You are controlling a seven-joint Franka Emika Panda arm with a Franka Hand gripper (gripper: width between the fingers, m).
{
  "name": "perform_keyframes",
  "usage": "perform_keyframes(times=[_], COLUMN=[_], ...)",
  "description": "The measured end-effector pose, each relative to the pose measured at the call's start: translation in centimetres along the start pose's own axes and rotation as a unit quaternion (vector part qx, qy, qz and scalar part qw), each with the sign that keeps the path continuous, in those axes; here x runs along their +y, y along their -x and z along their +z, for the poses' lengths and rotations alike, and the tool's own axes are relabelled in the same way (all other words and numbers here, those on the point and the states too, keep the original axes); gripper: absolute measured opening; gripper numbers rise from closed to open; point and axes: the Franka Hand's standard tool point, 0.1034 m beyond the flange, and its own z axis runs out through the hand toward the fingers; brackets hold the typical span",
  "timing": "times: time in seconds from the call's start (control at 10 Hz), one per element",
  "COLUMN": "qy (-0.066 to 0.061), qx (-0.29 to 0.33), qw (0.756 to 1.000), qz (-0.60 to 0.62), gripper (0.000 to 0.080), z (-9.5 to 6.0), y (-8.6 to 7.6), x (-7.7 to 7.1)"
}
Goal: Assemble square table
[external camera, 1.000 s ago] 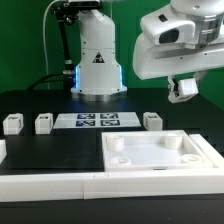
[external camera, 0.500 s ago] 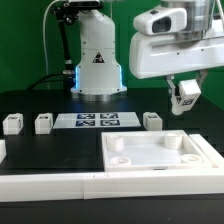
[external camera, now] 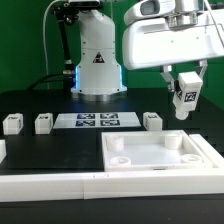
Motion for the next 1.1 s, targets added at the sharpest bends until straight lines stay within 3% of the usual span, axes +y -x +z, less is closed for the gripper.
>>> perform_keyframes(times=[0.1,0.2,0.3,0.8,1.1], qy=[0.002,0.002,0.004,0.001,0.001], qx=[0.053,0.064,0.102,0.087,0.097], qw=[0.999,0.998,0.995,0.996,0.995], qz=[-0.001,0.0,-0.003,-0.004,-0.021], gripper=[0.029,0.029,0.029,0.029,0.029], z=[0.3,0.6,0.4,0.7,1.8], y=[-0.8,-1.3,-2.8,-3.2,-5.9], x=[0.0,0.1,0.4,0.1,0.5])
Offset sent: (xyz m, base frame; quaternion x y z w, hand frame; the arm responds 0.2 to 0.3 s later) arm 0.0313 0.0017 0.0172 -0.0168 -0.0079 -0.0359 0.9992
